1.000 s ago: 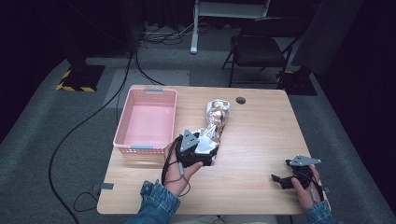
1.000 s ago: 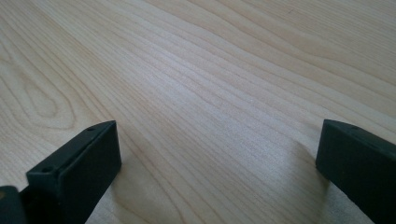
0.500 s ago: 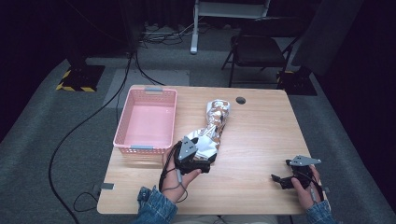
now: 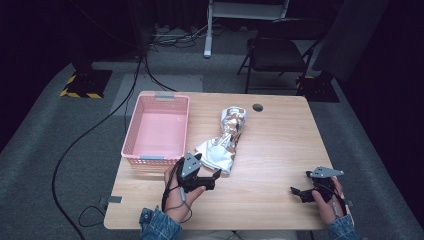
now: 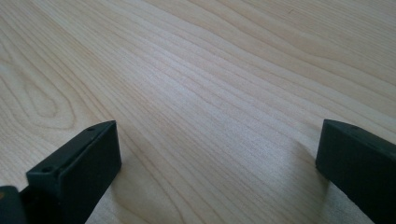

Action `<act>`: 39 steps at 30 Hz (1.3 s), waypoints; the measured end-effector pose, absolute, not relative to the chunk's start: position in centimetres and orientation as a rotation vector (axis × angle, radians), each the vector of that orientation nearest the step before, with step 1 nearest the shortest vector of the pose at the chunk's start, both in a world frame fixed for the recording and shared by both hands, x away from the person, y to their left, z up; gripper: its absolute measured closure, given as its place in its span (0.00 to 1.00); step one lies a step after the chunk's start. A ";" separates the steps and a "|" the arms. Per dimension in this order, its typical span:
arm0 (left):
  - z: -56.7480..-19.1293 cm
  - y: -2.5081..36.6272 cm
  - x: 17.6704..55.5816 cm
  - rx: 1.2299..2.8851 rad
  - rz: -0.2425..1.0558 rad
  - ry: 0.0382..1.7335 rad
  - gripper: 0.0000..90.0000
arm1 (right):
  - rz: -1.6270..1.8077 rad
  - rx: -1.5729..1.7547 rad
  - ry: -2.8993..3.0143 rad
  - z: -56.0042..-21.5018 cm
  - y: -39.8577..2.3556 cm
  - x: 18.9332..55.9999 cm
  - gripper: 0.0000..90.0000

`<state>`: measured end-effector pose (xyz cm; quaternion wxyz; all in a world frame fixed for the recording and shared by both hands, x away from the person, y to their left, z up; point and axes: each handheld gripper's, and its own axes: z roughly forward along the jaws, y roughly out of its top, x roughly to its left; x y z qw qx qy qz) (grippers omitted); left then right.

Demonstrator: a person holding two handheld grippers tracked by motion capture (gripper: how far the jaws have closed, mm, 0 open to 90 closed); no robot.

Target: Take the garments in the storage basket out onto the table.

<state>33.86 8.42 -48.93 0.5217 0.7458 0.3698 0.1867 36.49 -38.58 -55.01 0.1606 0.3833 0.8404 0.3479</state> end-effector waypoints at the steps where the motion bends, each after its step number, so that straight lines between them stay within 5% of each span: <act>1: -49.1 8.6 33.8 1.787 0.448 0.892 0.13 | 0.994 1.095 2.400 -55.0 -38.6 36.5 0.00; 39: -52.3 15.5 31.9 1.805 0.535 1.115 0.13 | 0.994 1.095 2.401 -55.0 -38.6 36.5 0.00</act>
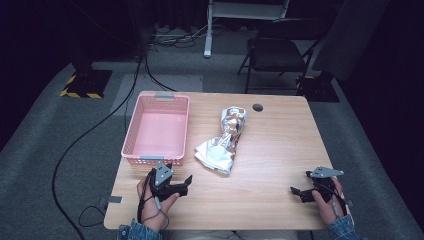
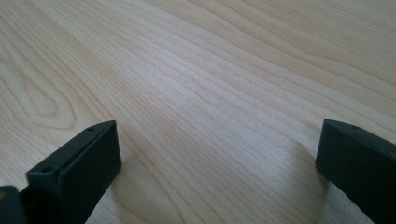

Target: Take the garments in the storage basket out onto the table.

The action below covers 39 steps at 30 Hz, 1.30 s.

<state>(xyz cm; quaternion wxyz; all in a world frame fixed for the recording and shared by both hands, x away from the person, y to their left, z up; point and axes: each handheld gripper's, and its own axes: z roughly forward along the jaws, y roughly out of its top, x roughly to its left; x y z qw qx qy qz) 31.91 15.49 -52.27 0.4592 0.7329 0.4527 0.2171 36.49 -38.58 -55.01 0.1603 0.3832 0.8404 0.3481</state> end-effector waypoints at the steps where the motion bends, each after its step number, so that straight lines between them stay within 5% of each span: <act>1: -52.4 15.6 31.9 1.804 0.536 1.123 0.13 | 0.994 1.095 2.401 -55.0 -38.6 36.5 0.00; 39: -55.0 18.9 31.8 1.961 0.534 1.404 0.09 | 0.994 1.094 2.401 -55.0 -38.6 36.5 0.00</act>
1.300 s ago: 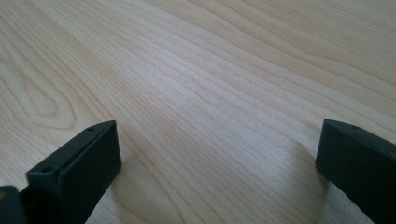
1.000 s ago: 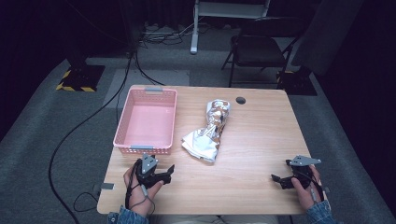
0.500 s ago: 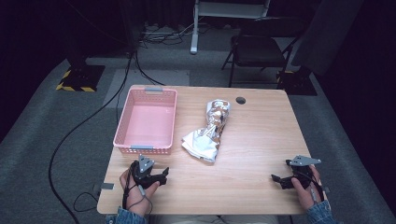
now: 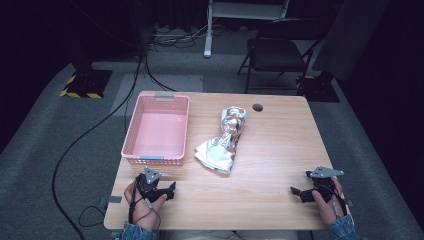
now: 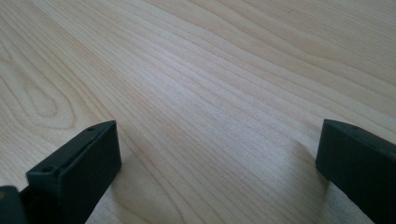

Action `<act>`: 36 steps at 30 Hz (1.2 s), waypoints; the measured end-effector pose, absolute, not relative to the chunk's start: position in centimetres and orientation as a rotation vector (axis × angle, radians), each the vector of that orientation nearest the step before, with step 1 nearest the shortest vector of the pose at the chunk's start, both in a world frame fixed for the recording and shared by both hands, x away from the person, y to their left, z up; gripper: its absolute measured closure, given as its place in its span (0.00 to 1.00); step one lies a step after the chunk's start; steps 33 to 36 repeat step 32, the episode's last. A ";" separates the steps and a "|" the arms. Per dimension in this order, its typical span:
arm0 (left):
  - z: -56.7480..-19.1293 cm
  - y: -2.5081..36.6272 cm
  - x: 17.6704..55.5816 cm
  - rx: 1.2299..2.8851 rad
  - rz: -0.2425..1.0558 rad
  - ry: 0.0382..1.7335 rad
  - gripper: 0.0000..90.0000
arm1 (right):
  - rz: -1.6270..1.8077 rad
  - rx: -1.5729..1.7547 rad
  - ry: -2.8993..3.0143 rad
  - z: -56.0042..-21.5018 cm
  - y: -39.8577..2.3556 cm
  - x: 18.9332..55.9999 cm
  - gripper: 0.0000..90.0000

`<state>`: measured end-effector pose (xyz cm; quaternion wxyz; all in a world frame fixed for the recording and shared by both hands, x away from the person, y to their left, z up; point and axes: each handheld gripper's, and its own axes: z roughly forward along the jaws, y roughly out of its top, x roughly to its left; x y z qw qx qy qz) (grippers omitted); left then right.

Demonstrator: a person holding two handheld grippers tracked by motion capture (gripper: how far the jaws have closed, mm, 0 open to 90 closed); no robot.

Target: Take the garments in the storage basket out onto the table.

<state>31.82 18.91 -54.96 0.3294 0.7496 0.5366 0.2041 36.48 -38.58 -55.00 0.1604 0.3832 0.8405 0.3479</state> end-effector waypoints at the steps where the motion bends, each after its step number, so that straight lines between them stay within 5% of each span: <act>1: -55.0 18.9 31.8 1.961 0.534 1.404 0.08 | 0.994 1.094 2.401 -55.0 -38.6 36.5 0.00; 9: -55.1 19.0 32.0 1.996 0.553 1.455 0.00 | 0.994 1.094 2.401 -55.0 -38.6 36.5 0.00; 36: -55.2 19.1 32.1 1.993 0.555 1.454 0.00 | 0.993 1.094 2.401 -55.0 -38.6 36.5 0.00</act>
